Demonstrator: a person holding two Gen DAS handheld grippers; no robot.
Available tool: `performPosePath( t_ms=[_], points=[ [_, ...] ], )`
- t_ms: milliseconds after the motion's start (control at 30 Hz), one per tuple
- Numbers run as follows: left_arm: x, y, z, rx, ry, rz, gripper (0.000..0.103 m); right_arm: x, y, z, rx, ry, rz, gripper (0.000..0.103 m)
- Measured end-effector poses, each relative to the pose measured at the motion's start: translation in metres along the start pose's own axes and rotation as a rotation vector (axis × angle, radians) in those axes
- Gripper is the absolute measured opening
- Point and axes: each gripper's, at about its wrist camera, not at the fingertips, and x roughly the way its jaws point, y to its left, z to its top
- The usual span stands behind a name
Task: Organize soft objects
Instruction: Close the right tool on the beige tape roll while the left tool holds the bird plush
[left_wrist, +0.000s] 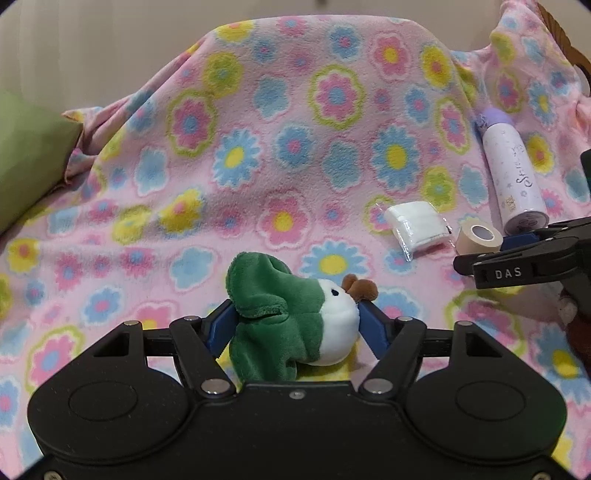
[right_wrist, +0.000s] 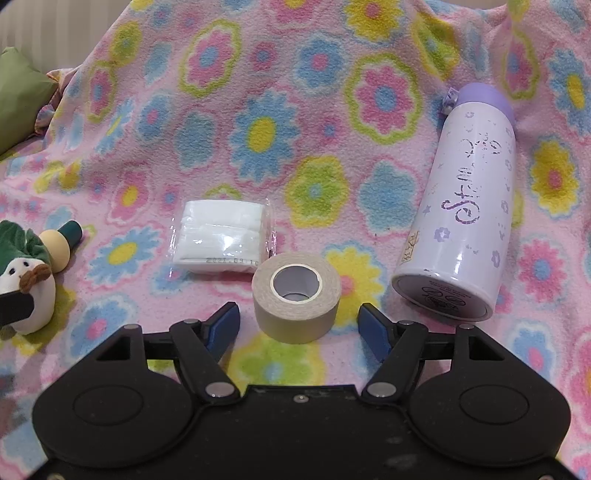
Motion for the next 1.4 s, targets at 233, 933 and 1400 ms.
performPosePath(
  t_ms=[233, 933, 1400],
  points=[
    [-0.021, 0.011, -0.008, -0.012, -0.036, 0.017, 0.06, 0.0, 0.0, 0.0, 0.001, 0.002, -0.002, 0.07],
    [0.026, 0.011, -0.01, -0.033, 0.035, -0.024, 0.08, 0.001, 0.0, 0.0, 0.0, 0.002, -0.003, 0.071],
    [0.037, 0.014, -0.011, -0.042, 0.078, -0.033, 0.071, 0.009, -0.002, 0.002, 0.022, 0.044, -0.023, 0.102]
  ],
)
